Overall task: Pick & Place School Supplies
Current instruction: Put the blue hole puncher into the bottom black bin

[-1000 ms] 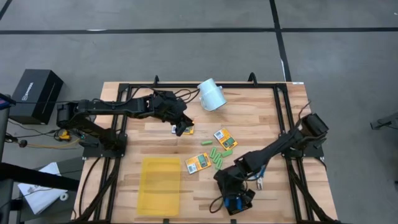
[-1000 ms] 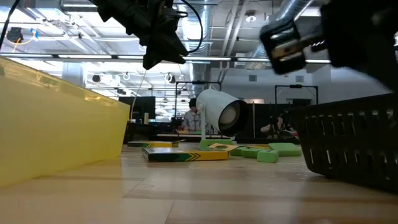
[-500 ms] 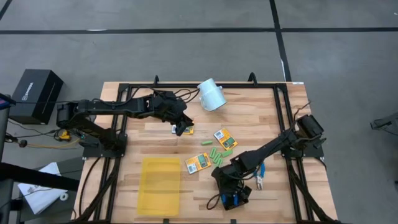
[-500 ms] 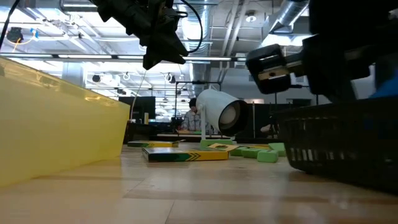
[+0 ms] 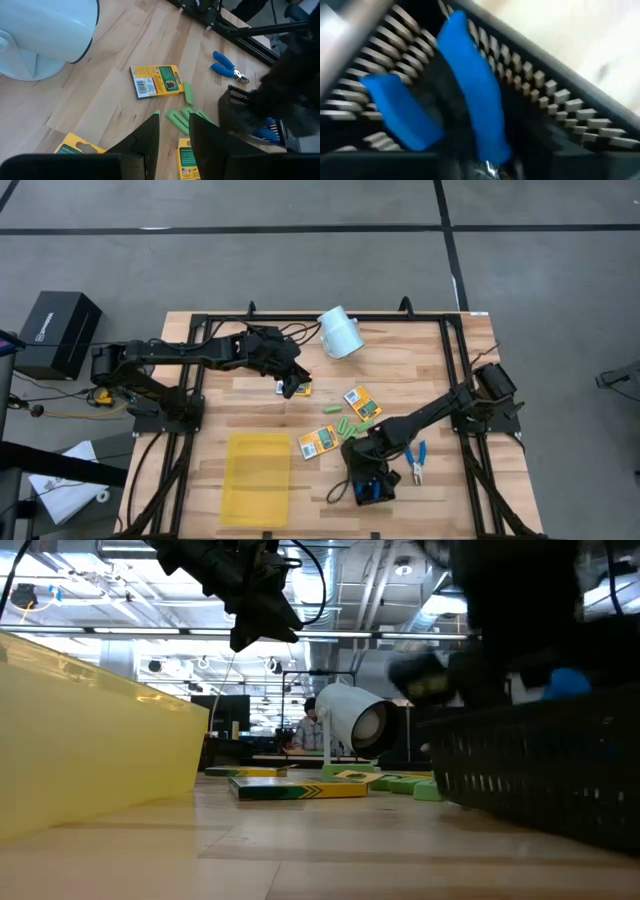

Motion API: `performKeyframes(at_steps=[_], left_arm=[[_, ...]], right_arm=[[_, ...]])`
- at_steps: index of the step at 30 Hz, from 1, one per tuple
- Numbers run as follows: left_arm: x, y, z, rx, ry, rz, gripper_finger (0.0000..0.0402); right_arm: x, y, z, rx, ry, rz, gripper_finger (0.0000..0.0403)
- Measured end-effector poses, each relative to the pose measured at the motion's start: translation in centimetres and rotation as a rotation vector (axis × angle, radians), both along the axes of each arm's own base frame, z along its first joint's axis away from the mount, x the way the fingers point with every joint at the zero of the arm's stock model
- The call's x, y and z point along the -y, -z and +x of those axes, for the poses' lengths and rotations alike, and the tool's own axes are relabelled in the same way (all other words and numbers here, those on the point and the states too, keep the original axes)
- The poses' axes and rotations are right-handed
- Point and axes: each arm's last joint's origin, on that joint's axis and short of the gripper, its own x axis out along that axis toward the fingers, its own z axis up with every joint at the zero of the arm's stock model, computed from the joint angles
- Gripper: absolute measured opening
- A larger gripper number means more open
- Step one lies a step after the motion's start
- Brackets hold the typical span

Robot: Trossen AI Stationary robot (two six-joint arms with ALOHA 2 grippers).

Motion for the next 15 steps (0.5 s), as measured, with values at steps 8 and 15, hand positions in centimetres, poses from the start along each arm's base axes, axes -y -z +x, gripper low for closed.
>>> performKeyframes(at_steps=[8,15], left_arm=[[0.0,0.0,0.0,0.0,-0.001,-0.002,0.01],[0.0,0.0,0.0,0.0,-0.001,-0.003,0.01]], right_arm=[[2.1,-0.1,0.1,-0.077,0.065,-0.007,0.023],[3.5,0.0,0.2,-0.124,0.109,-0.02,0.0229]])
